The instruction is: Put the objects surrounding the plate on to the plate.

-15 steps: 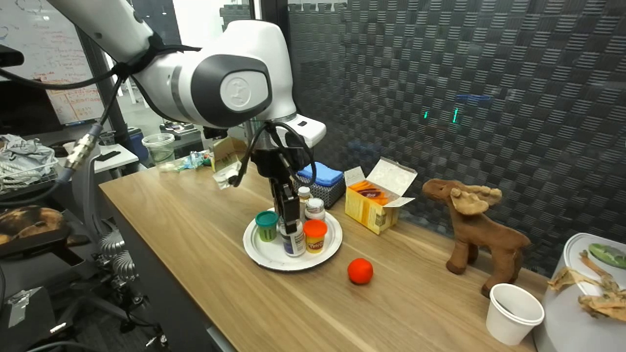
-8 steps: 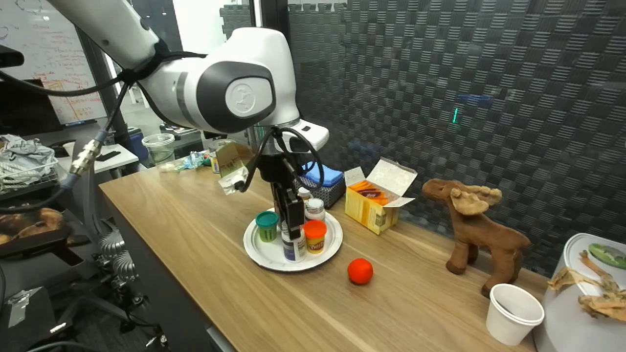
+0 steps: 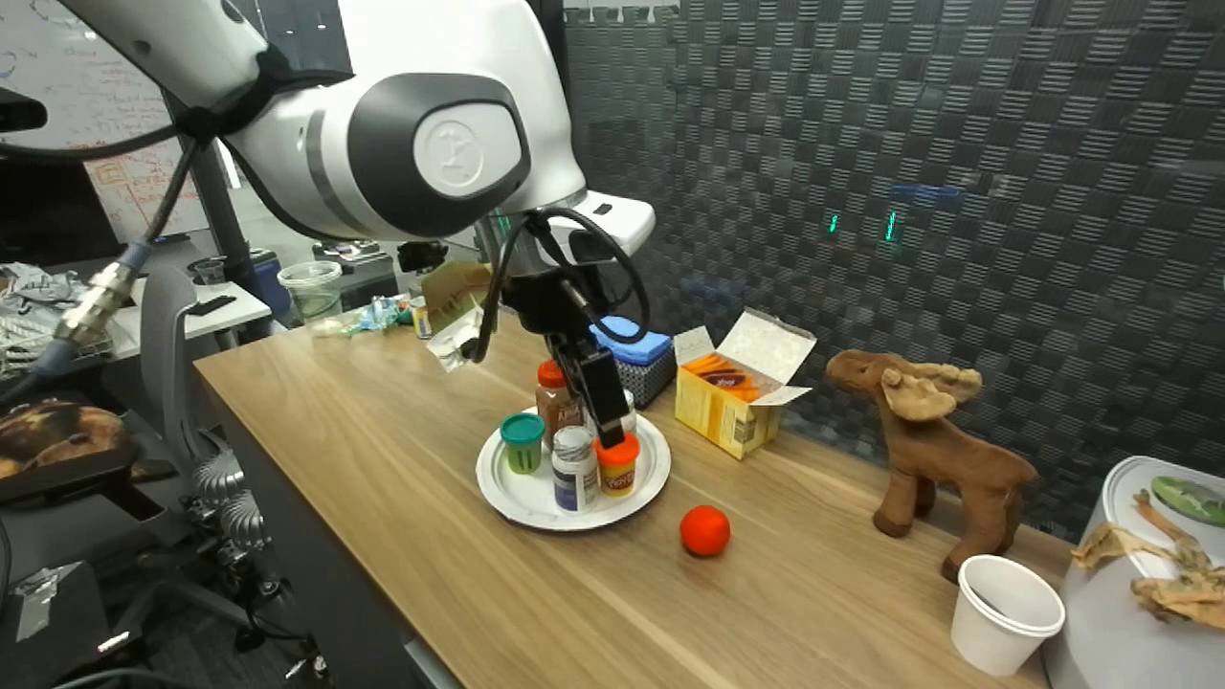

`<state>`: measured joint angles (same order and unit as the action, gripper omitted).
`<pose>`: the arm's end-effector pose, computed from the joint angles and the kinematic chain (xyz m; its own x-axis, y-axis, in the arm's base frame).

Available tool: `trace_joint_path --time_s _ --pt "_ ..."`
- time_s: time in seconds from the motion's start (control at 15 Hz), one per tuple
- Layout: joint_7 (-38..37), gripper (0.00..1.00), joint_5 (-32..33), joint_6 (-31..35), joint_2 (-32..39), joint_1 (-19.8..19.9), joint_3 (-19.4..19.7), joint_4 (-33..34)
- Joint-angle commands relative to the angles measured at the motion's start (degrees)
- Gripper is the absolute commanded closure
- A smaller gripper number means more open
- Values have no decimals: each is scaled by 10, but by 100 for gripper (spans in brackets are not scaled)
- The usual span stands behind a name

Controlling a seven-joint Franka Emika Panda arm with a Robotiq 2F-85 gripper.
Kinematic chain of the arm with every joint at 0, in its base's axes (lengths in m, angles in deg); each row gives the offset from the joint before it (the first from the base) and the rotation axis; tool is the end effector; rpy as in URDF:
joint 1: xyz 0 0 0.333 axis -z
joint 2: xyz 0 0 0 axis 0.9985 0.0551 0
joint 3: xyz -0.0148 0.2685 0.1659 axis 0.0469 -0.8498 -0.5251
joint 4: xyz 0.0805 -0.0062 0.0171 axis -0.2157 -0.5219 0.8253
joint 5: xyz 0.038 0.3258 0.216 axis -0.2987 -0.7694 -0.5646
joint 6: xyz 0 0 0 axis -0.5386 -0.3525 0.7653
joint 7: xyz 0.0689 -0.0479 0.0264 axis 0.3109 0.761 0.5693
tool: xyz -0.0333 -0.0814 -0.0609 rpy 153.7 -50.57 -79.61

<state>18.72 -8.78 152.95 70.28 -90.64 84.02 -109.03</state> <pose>0.5540 -0.0358 0.2870 0.8974 -0.3796 0.2251 -0.4015 -0.9139 0.0596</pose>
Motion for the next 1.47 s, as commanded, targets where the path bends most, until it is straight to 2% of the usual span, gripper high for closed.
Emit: trace_joint_path --time_s 0.0,0.4,0.53,0.8,1.07,1.4 --pt "-31 0 -11 1 -33 9 10 -5" --pt "-72 0 -44 -58 8 31 15 63" --pt "-96 0 -44 -83 35 34 18 97" --pt "-107 0 -90 -140 109 47 15 178" --pt "-124 0 -127 -161 190 54 19 245" --pt "-145 0 -143 -168 231 55 27 271"
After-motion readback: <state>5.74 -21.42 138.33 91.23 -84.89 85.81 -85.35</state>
